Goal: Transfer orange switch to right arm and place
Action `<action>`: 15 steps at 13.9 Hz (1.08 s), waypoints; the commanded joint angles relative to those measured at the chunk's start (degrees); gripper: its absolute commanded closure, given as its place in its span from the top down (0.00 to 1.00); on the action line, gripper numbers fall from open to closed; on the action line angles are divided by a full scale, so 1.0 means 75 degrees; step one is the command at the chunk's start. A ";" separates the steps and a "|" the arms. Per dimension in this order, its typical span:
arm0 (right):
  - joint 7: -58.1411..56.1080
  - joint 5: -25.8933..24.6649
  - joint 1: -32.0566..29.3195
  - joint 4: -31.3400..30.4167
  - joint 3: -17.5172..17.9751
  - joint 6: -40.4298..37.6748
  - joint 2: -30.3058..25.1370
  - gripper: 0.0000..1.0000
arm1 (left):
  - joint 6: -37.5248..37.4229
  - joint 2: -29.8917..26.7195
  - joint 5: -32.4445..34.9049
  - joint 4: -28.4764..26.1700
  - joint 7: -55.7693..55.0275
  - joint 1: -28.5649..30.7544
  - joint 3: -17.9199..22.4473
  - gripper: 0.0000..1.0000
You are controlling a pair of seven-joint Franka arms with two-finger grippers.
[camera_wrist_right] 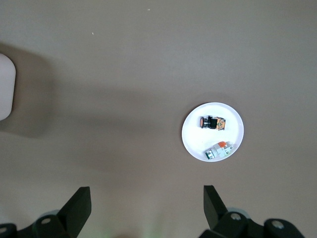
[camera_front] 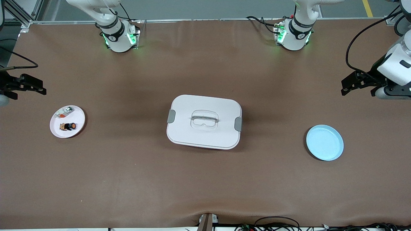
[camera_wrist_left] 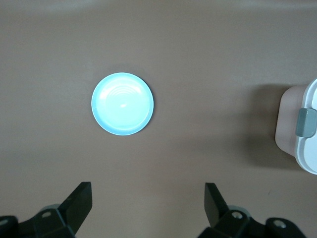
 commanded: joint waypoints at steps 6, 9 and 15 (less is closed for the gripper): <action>0.0103 0.0185 0.0052 0.0126 -0.0044 -0.0567 -0.0196 1.00 | -0.0129 0.0002 -0.0157 0.0106 -0.0092 0.0128 -0.0021 1.00; -0.0026 0.0173 0.0064 0.0138 -0.0021 -0.0567 -0.0207 1.00 | -0.0129 0.0002 -0.0180 0.0106 -0.0421 0.0105 -0.0009 1.00; 0.0032 0.0161 0.0029 -0.0318 -0.0009 -0.0614 -0.0839 1.00 | -0.0129 0.0013 -0.0168 0.0083 -0.0409 0.0070 -0.0009 1.00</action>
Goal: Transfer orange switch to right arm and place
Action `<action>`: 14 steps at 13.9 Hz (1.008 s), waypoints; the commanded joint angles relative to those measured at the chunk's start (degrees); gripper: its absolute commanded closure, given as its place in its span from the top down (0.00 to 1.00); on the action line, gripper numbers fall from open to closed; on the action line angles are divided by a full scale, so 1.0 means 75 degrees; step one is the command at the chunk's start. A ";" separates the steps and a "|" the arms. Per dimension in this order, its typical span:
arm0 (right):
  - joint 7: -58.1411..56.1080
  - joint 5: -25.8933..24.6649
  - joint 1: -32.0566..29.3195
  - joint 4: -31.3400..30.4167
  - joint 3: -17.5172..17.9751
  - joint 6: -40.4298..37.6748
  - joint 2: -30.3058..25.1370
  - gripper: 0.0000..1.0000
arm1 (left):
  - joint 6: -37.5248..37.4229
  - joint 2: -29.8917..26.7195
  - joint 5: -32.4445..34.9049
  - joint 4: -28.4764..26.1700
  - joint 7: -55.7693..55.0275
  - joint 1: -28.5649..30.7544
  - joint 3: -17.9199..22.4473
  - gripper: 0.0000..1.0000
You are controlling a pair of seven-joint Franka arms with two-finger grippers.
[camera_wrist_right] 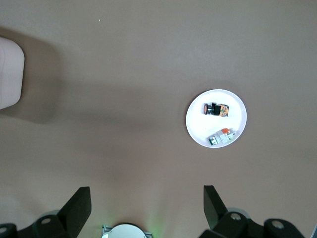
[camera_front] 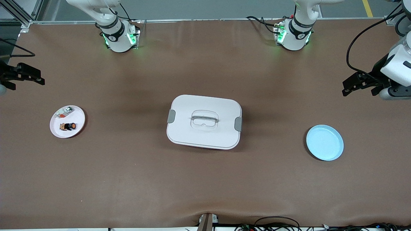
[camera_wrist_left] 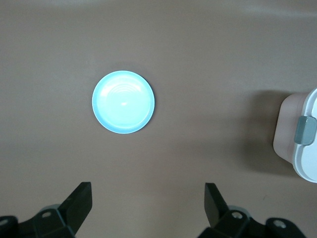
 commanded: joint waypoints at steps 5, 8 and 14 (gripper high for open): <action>0.0037 0.0146 0.0022 -0.0397 -0.0075 0.0015 -0.0753 1.00 | -0.0128 0.0013 -0.0119 0.0094 0.0001 0.0022 -0.0019 1.00; 0.0107 0.0158 0.0046 -0.0408 -0.0087 0.0167 -0.0871 1.00 | -0.0128 0.0013 -0.0119 0.0083 0.0013 0.0034 -0.0019 1.00; 0.1314 0.0205 0.0163 -0.0606 -0.0051 0.0494 -0.1140 1.00 | -0.0128 0.0037 -0.0119 0.0082 0.0025 0.0034 -0.0019 1.00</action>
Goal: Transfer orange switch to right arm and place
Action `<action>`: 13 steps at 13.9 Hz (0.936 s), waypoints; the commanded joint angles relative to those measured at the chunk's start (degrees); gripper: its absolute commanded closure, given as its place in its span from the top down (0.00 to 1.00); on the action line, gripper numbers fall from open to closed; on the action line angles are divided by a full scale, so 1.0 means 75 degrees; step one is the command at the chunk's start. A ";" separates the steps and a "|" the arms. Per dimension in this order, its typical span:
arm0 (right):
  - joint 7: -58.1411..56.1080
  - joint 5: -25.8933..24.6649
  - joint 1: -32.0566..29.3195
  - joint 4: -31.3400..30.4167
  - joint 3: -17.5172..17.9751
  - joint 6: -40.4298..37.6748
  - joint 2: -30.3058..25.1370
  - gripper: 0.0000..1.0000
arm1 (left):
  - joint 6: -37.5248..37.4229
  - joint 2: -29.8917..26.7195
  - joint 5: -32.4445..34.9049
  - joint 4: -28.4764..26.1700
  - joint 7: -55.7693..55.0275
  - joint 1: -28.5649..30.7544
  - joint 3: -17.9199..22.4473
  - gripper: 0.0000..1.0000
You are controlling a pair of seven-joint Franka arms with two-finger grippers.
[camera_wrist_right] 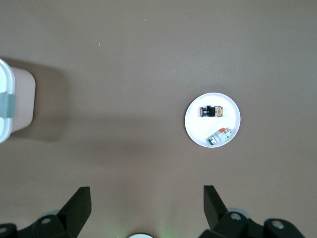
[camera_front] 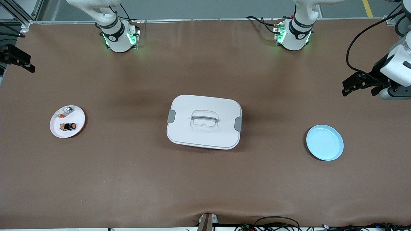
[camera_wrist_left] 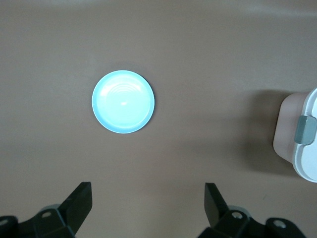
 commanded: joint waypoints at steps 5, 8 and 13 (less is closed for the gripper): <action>0.0508 0.0141 0.0131 -0.1246 -0.0046 0.0788 -0.0921 1.00 | -0.0123 0.0041 -0.0119 0.0086 0.0024 0.0046 -0.0017 1.00; 0.0790 0.0141 0.0155 -0.1246 0.0012 0.0776 -0.0921 1.00 | -0.0123 0.0041 -0.0119 0.0086 0.0024 0.0046 -0.0017 1.00; 0.0790 0.0130 0.0155 -0.1234 0.0036 0.0788 -0.0921 1.00 | -0.0123 0.0041 -0.0119 0.0086 0.0024 0.0046 -0.0017 1.00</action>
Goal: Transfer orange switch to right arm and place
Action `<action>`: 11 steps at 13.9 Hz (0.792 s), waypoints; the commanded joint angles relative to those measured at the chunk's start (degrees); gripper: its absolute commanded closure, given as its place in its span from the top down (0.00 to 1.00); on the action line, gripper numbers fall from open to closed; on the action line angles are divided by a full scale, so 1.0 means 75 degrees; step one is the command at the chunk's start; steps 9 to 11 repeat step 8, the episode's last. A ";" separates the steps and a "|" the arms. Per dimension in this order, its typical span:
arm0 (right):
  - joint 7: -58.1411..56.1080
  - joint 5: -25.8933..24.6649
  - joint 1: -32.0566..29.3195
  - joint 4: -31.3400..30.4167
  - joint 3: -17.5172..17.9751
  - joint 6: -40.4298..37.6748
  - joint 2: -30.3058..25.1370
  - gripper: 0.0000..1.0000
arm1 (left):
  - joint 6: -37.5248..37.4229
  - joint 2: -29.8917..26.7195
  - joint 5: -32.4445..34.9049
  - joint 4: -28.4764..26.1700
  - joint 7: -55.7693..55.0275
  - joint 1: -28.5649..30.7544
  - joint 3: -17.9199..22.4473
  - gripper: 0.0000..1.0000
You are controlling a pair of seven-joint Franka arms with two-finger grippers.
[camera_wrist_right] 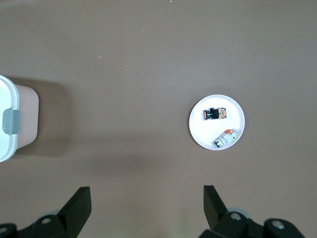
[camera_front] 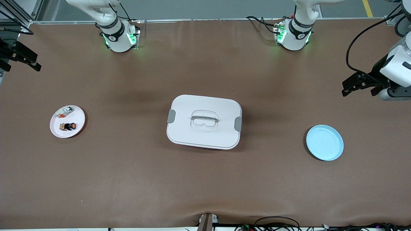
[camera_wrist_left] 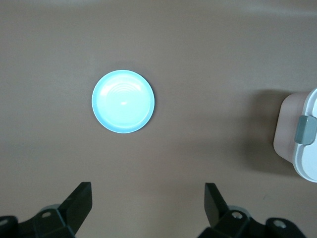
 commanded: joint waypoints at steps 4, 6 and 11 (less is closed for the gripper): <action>0.0215 0.0116 0.0062 -0.0170 -0.0019 0.0073 -0.0175 1.00 | -0.0134 0.0031 -0.0084 0.0075 0.0153 0.0009 -0.0017 1.00; 0.0495 0.0117 0.0074 -0.0170 0.0050 0.0061 -0.0175 1.00 | -0.0169 0.0031 -0.0049 0.0087 0.0177 0.0009 -0.0017 1.00; 0.0567 0.0128 0.0074 -0.0170 0.0086 0.0073 -0.0175 1.00 | -0.0181 0.0031 -0.0048 0.0075 0.0177 0.0009 -0.0017 1.00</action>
